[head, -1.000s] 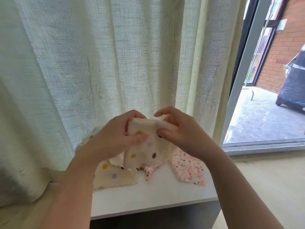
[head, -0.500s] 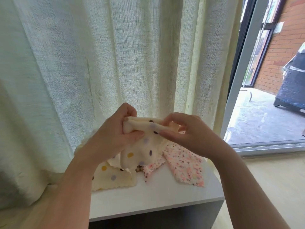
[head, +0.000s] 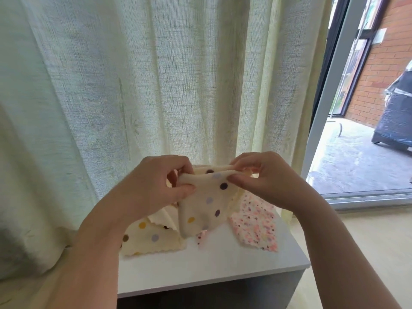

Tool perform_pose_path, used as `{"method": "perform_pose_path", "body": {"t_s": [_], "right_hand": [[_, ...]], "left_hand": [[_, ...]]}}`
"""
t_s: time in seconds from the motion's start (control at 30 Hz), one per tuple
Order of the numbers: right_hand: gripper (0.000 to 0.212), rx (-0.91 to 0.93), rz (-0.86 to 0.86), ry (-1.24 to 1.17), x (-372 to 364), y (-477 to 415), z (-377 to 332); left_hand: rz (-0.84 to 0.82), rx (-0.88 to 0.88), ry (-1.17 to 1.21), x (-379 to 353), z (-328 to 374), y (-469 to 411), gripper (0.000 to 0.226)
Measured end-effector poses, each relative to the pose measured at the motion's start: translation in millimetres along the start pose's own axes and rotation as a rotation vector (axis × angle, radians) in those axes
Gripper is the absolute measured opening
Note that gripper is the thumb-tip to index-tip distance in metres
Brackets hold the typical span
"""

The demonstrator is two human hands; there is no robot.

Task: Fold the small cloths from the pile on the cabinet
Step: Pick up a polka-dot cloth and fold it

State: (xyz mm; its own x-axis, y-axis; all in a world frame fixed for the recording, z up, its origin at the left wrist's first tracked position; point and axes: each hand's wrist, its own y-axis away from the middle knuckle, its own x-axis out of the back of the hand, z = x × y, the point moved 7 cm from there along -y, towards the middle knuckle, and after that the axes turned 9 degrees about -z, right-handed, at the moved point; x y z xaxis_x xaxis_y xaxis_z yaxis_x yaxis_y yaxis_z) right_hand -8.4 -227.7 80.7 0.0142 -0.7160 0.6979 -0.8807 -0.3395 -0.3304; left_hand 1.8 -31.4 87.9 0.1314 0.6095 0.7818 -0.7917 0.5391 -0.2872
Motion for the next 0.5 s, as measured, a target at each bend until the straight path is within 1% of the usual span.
{"method": "perform_pose_path", "body": {"t_s": [0.13,0.37,0.5], "right_hand": [[0.007,-0.050,0.000,0.048,2.6,0.6,7.7],[0.006,-0.084,0.040,0.181,6.9,0.5,10.2],[0.006,-0.127,0.075,0.224,10.4,5.1,5.3]], "left_hand": [[0.035,0.001,-0.154,1.1,-1.6,-1.4,0.026],[0.117,-0.026,-0.349,1.8,10.0,-2.2,0.025],[0.142,-0.036,-0.441,-0.5,22.6,0.4,0.037]]}}
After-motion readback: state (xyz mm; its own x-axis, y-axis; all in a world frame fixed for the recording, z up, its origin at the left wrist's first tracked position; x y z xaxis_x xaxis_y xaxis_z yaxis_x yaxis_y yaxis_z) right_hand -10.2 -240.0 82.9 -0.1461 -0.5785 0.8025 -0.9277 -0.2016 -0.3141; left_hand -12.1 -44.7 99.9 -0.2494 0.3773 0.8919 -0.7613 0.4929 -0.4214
